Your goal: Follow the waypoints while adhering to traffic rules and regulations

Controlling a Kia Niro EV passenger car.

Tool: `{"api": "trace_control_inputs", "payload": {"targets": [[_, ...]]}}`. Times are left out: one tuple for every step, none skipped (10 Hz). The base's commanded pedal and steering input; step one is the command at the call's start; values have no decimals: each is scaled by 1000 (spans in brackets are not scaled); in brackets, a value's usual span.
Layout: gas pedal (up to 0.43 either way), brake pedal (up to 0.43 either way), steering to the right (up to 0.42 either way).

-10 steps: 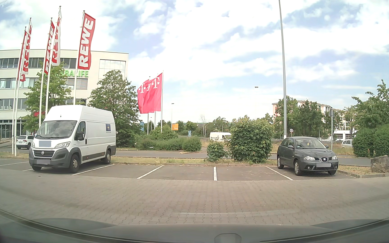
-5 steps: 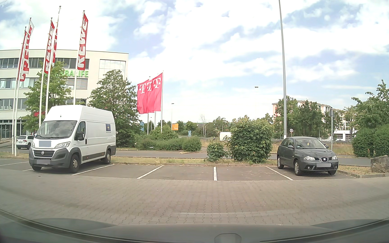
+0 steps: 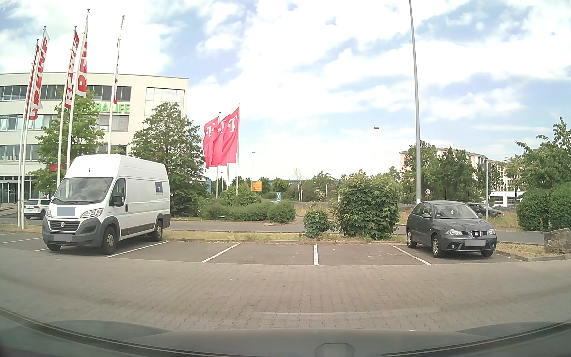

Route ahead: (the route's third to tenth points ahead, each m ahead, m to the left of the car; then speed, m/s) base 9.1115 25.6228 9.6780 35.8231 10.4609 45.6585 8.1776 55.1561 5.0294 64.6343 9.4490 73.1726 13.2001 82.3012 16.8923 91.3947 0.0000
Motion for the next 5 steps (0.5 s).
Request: {"api": "trace_control_inputs", "payload": {"targets": [[0, 384, 1], [0, 384, 1], [0, 384, 1], [0, 384, 1], [0, 384, 1]]}}
